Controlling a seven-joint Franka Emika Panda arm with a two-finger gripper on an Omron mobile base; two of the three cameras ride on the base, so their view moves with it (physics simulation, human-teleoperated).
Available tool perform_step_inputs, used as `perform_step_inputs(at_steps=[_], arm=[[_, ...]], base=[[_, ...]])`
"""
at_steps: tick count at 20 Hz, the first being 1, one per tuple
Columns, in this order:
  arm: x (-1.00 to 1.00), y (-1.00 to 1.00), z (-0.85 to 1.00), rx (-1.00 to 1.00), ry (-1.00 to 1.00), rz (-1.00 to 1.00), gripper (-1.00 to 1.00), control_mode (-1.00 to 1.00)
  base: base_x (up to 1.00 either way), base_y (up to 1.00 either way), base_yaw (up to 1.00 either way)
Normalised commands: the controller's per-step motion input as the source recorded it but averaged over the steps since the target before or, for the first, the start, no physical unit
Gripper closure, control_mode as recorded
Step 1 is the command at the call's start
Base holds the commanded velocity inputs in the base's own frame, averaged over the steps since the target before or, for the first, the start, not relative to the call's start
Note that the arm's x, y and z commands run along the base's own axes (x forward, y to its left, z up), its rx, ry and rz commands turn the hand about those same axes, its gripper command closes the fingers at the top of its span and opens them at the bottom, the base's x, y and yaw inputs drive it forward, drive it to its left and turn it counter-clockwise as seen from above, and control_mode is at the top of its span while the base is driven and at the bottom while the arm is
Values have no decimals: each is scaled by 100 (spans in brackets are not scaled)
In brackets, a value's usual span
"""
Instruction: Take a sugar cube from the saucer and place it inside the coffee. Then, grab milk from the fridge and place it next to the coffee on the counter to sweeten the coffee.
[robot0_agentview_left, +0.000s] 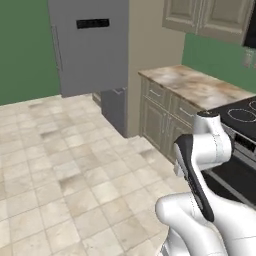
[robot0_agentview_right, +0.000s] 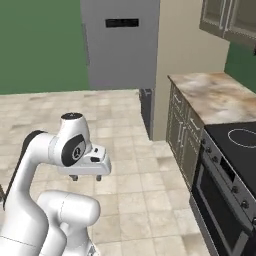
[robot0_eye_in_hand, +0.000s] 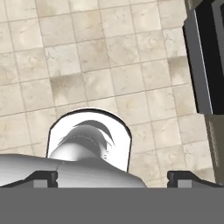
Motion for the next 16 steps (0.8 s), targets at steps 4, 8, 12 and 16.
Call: perform_step_inputs(at_steps=[4,8,12,16], arm=[[0,0,0,0,0,0,-100,100],[0,0,0,0,0,0,-100,100],[0,0,0,0,0,0,-100,100],[0,0,0,0,0,0,-100,100]], base=[[100,78,30],[100,89,26],[100,91,23],[100,65,29]])
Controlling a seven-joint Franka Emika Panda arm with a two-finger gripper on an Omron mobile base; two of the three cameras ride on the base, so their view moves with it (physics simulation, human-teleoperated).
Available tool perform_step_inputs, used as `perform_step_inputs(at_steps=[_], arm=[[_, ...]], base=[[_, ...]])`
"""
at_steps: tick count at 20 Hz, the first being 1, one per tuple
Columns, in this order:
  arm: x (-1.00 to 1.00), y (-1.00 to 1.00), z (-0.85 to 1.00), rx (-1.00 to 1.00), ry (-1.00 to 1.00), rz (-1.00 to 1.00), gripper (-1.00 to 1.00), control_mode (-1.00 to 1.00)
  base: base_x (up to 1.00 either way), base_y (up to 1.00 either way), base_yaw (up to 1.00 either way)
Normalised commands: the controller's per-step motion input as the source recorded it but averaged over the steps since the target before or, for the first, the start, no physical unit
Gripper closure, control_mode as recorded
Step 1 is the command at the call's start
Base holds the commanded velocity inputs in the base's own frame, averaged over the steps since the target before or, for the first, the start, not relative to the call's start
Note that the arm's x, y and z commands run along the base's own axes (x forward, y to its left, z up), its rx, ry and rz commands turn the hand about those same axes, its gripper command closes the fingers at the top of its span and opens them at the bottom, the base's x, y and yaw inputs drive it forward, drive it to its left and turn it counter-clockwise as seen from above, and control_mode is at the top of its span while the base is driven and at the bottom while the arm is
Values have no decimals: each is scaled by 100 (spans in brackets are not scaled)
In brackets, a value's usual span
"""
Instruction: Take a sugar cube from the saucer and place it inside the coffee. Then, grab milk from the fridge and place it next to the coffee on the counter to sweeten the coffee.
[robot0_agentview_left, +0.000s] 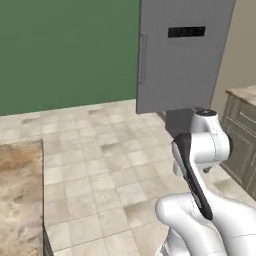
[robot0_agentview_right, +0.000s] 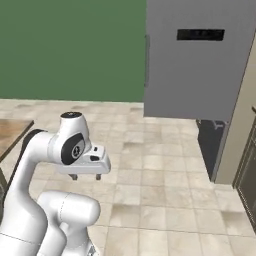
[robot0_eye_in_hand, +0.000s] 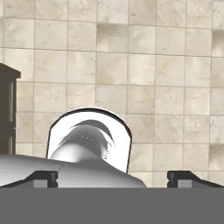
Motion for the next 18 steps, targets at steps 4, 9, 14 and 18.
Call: perform_step_inputs(at_steps=[4,9,14,18], arm=[[0,0,0,0,0,0,-100,100],[0,0,0,0,0,0,-100,100],[0,0,0,0,0,0,-100,100],[0,0,0,0,0,0,-100,100]], base=[[100,19,35],[100,8,31],[100,15,20],[100,27,-1]])
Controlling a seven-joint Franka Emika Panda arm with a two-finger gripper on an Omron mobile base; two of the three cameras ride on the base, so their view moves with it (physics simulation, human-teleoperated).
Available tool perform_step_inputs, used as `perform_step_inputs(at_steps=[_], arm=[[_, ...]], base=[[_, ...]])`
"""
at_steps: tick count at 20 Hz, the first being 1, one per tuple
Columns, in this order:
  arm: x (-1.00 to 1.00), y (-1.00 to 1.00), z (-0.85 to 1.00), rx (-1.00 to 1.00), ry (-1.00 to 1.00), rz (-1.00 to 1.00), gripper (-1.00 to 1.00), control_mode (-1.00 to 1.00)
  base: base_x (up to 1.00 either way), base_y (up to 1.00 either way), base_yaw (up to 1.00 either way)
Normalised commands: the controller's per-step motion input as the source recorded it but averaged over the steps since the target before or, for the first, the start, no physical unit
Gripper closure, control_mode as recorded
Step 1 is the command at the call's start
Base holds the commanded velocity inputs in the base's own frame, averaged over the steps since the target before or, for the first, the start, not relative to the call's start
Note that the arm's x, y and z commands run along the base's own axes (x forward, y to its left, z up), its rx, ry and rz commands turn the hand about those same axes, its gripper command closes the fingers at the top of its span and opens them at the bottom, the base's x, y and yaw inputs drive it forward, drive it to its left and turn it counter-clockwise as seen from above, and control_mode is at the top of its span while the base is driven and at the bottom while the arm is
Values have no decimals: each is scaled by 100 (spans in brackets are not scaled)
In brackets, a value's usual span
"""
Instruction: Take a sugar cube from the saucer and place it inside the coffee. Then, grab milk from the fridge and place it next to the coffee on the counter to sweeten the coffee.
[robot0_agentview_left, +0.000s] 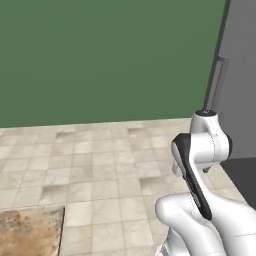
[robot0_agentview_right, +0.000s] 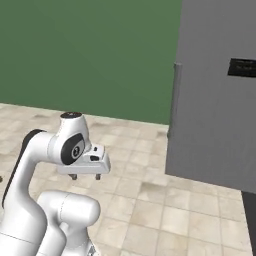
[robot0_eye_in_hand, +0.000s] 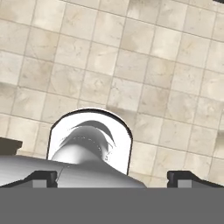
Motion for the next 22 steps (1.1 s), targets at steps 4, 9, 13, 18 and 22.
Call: perform_step_inputs(at_steps=[4,9,13,18,22], arm=[[0,0,0,0,0,0,-100,100],[0,0,0,0,0,0,-100,100],[0,0,0,0,0,0,-100,100],[0,0,0,0,0,0,-100,100],[0,0,0,0,0,0,-100,100]], base=[[100,68,-15],[100,82,-30],[100,75,-42],[100,68,-53],[98,66,-65]])
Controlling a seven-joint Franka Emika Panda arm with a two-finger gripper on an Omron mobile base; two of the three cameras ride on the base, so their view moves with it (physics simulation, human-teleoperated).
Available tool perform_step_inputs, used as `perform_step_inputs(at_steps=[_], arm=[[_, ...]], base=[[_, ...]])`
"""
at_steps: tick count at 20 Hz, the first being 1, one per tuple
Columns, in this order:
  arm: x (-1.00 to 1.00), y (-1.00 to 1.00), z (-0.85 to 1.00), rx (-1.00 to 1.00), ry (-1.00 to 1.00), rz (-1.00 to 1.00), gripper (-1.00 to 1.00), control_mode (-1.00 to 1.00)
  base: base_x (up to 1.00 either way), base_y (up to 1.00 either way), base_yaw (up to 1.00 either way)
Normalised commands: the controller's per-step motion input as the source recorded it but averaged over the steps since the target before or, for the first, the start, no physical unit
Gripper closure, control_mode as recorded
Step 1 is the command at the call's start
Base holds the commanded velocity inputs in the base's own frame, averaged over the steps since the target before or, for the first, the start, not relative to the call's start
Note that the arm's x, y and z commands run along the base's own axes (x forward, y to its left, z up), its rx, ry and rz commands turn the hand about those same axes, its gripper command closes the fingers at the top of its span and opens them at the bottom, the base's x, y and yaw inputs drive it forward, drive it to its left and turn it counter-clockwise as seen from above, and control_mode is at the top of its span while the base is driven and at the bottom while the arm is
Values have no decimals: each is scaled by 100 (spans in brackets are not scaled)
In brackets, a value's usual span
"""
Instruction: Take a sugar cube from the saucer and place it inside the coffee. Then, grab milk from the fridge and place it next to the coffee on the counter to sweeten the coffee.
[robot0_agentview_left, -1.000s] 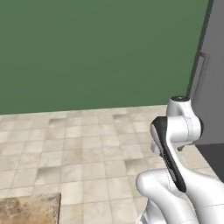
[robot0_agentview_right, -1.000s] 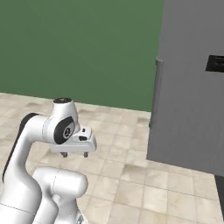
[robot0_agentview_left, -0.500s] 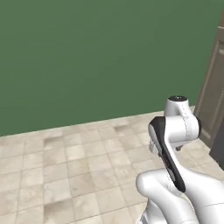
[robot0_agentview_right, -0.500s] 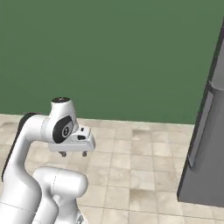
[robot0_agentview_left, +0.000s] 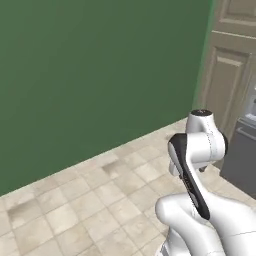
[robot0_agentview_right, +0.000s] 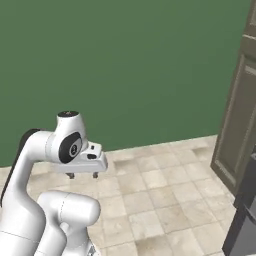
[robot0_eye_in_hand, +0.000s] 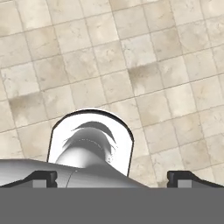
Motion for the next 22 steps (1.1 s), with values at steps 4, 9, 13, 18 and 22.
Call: perform_step_inputs(at_steps=[4,9,13,18,22], arm=[[0,0,0,0,0,0,-100,100],[0,0,0,0,0,0,-100,100],[0,0,0,0,0,0,-100,100],[0,0,0,0,0,0,-100,100],[0,0,0,0,0,0,-100,100]], base=[[78,63,-75],[79,63,-75],[79,64,-75],[83,66,-74],[92,68,-72]])
